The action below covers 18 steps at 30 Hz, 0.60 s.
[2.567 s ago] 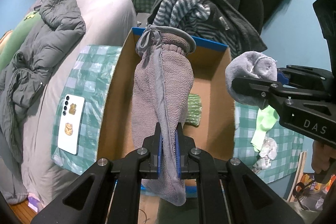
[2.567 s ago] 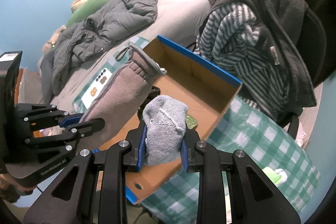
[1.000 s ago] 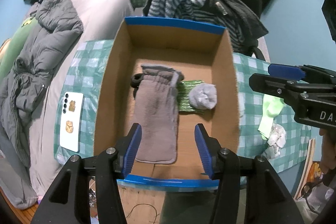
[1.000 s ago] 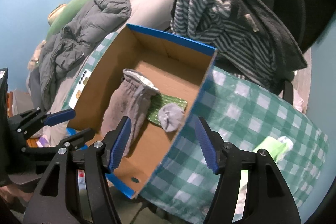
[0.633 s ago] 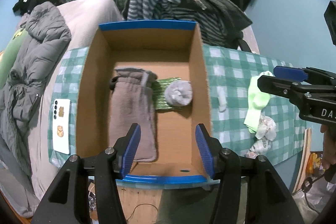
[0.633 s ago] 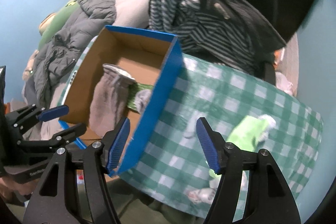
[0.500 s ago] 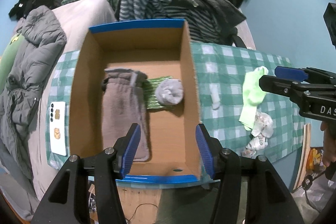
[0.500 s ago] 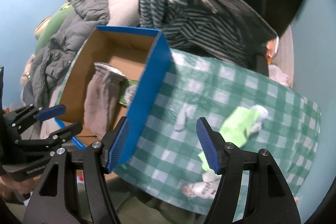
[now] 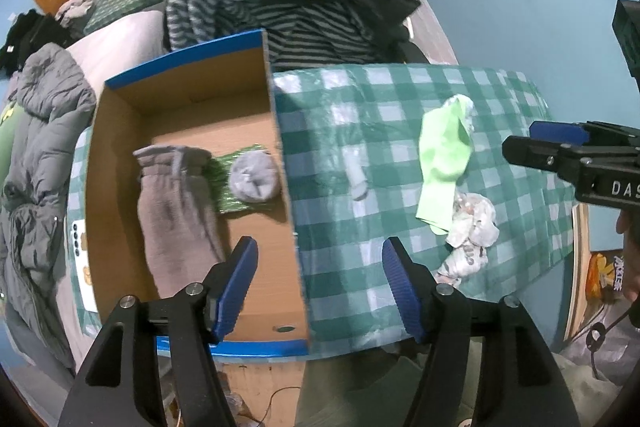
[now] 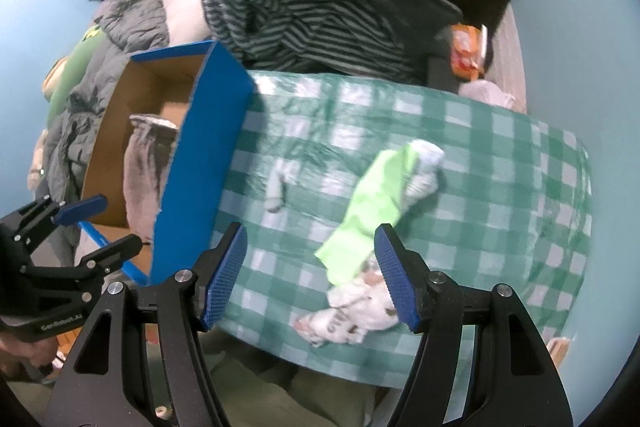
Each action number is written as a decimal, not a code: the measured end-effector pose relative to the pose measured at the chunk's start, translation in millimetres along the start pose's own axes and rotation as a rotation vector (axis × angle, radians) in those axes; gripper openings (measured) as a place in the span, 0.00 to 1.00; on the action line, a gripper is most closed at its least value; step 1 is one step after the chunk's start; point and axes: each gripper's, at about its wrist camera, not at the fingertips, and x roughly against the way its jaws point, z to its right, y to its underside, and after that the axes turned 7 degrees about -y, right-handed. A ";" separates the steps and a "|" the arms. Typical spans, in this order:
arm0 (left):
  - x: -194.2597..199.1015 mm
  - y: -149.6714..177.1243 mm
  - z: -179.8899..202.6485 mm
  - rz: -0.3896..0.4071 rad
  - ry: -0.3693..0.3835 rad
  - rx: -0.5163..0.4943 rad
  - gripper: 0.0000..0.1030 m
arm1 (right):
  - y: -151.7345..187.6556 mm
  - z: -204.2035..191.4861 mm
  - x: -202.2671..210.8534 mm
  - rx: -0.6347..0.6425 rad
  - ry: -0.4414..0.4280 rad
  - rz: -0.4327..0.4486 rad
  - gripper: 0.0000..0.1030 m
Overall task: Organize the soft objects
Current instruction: 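Withdraw both open tools from the box back over the table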
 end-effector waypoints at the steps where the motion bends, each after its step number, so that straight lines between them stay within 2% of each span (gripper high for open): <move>1: -1.2 -0.2 4.0 -0.005 0.001 -0.009 0.64 | 1.7 4.3 1.0 -0.010 0.002 0.000 0.65; 9: -17.1 -1.1 29.6 -0.045 0.020 -0.051 0.64 | 19.9 38.5 2.0 -0.098 0.000 -0.008 0.65; 18: -34.4 -1.6 47.5 -0.078 0.034 -0.062 0.64 | 41.9 61.3 -17.9 -0.171 -0.003 -0.047 0.66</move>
